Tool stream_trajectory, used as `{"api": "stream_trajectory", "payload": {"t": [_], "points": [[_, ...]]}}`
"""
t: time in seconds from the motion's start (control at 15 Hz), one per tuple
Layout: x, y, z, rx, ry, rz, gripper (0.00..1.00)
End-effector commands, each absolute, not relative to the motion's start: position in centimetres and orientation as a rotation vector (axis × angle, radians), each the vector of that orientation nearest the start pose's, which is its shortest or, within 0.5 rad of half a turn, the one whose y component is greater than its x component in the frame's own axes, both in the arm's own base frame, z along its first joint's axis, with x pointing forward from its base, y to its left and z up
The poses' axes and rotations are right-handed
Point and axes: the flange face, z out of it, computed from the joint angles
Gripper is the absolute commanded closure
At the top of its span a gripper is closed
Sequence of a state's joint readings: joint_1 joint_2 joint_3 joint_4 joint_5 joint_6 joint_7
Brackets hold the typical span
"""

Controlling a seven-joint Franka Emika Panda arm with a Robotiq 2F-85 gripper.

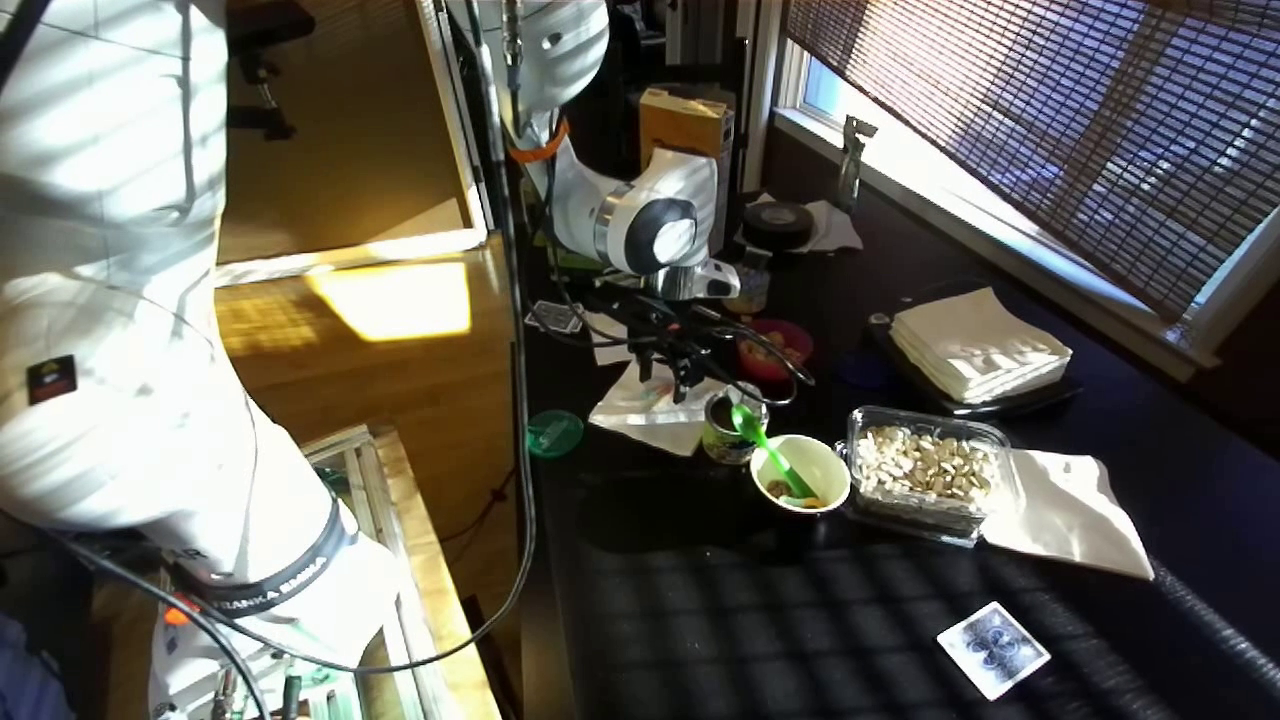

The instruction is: Pick up the orange objects from the napkin and place them in the black and white bowl.

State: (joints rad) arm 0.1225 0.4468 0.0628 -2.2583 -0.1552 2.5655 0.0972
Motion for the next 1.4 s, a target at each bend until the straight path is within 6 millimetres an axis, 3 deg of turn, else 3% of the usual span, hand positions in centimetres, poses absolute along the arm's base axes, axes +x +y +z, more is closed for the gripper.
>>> {"api": "stream_trajectory", "payload": {"t": [0.0, 0.27, 0.47, 0.53, 0.8, 1.0, 1.33], "points": [[51.84, 10.16, 14.70, -3.153, -0.366, 0.219, 0.32], [52.01, 9.95, 14.49, -3.151, -0.366, 0.219, 0.40], [52.07, 9.78, 14.46, -3.150, -0.366, 0.220, 0.55], [52.08, 9.75, 14.47, -3.150, -0.366, 0.219, 0.64], [52.14, 9.64, 14.59, -3.151, -0.365, 0.216, 0.48], [52.17, 9.55, 14.64, -3.151, -0.363, 0.214, 0.42], [52.22, 9.18, 14.72, -3.155, -0.347, 0.206, 0.52]]}}
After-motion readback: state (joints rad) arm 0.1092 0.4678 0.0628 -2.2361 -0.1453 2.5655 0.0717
